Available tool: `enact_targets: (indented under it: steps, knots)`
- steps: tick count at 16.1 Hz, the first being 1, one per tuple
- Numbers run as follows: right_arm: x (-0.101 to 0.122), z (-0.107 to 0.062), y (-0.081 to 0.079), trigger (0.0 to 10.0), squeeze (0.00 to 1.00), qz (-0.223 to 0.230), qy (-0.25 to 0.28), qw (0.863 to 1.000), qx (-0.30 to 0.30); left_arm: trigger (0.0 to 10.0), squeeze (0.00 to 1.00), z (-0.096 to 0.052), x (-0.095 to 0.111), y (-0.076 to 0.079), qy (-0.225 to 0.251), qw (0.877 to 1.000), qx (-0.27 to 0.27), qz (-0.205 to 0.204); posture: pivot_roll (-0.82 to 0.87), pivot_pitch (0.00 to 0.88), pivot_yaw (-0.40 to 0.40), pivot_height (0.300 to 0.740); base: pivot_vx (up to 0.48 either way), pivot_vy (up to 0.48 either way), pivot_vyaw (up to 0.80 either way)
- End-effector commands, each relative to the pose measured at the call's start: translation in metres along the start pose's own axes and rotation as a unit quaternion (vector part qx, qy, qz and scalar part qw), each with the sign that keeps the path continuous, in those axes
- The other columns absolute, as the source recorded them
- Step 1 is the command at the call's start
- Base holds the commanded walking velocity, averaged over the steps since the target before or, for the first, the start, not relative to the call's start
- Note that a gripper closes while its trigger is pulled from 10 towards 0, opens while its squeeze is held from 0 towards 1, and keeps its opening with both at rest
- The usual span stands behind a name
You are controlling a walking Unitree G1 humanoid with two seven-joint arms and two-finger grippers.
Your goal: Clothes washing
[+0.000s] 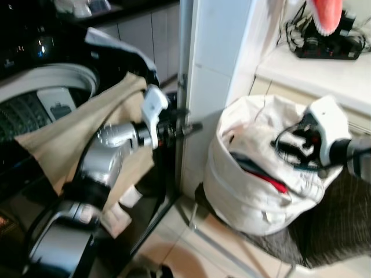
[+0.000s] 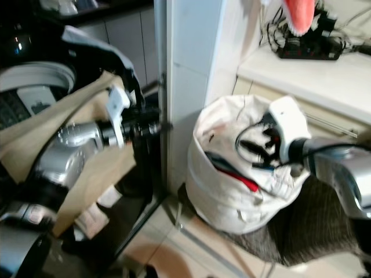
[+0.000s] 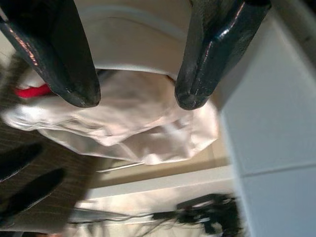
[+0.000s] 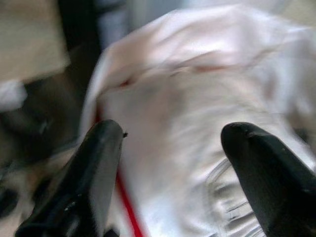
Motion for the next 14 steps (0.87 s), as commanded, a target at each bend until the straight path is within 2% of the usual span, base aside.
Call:
enact_targets:
  steps: [1, 3, 4, 5, 7, 9, 10, 11, 12, 13, 14]
  knots:
    - [-0.001, -0.001, -0.007, 10.0, 1.0, -0.027, -0.009, 0.999, 0.018, 10.0, 0.0, -0.001, 0.012, 0.001, 0.013, 1.0, -0.012, 0.011, -0.07, 0.0, 0.005, 0.74, 0.0, 0.0, 0.0]
    - [-0.016, -0.001, -0.008, 10.0, 1.0, -0.059, -0.057, 0.996, 0.033, 10.0, 0.0, -0.016, 0.011, 0.022, 0.003, 0.998, -0.06, -0.021, -0.07, 0.0, 0.004, 0.74, 0.0, 0.0, 0.0]
    - [-0.023, 0.003, 0.001, 10.0, 1.0, -0.087, -0.075, 0.993, 0.008, 10.0, 0.0, -0.021, 0.01, 0.031, -0.007, 0.997, -0.071, -0.026, -0.07, 0.0, 0.003, 0.74, 0.0, 0.0, 0.0]
    - [-0.027, 0.01, 0.007, 10.0, 1.0, -0.092, -0.081, 0.992, -0.008, 10.0, 0.0, -0.023, 0.01, 0.038, -0.012, 0.996, -0.08, -0.032, -0.07, 0.0, 0.003, 0.74, 0.0, 0.0, 0.0]
    - [-0.038, 0.022, 0.013, 10.0, 1.0, -0.102, -0.096, 0.99, -0.02, 10.0, 0.0, -0.024, 0.01, 0.044, -0.018, 0.995, -0.085, -0.042, -0.07, 0.0, 0.006, 0.74, 0.0, 0.0, 0.0]
    - [-0.052, 0.031, 0.011, 10.0, 1.0, -0.09, -0.114, 0.989, -0.002, 10.0, 0.0, -0.024, 0.012, 0.047, -0.02, 0.995, -0.089, -0.049, -0.07, 0.0, 0.008, 0.74, 0.0, 0.0, 0.0]
    - [-0.061, 0.035, 0.017, 10.0, 0.86, -0.112, -0.134, 0.984, -0.016, 10.0, 0.0, -0.024, 0.012, 0.048, -0.029, 0.994, -0.089, -0.047, -0.06, 0.0, 0.009, 0.74, 0.0, 0.0, 0.0]
    - [-0.063, 0.035, 0.019, 10.0, 0.56, -0.12, -0.138, 0.983, -0.022, 10.0, 0.0, -0.024, 0.012, 0.049, -0.03, 0.994, -0.089, -0.047, -0.06, 0.0, 0.009, 0.74, 0.0, 0.0, 0.0]
    - [-0.067, 0.036, 0.032, 10.0, 0.0, -0.155, -0.149, 0.975, -0.059, 10.0, 0.0, -0.024, 0.012, 0.048, -0.032, 0.995, -0.086, -0.047, -0.06, 0.0, 0.009, 0.74, 0.0, 0.0, 0.0]
    - [-0.07, 0.035, 0.049, 10.0, 0.0, -0.215, -0.164, 0.957, -0.106, 10.0, 0.0, -0.024, 0.012, 0.047, -0.035, 0.995, -0.081, -0.048, -0.06, 0.0, 0.01, 0.74, 0.0, 0.0, 0.0]
    - [-0.069, 0.035, 0.058, 10.0, 0.0, -0.231, -0.158, 0.951, -0.131, 10.0, 0.0, -0.024, 0.011, 0.047, -0.038, 0.995, -0.077, -0.047, -0.06, 0.0, 0.011, 0.74, 0.0, 0.0, 0.0]
Point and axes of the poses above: a point about 5 cm out from each wrist's last joint towards the gripper, its own z axis pointing out of the wrist towards the gripper, its own x axis along the axis of the wrist's last joint, y = z × x, the point moved 4 cm from there along z, pointing out of the wrist towards the gripper, and after that the axes turned 13 degrees about z, right-handed, at the moved point
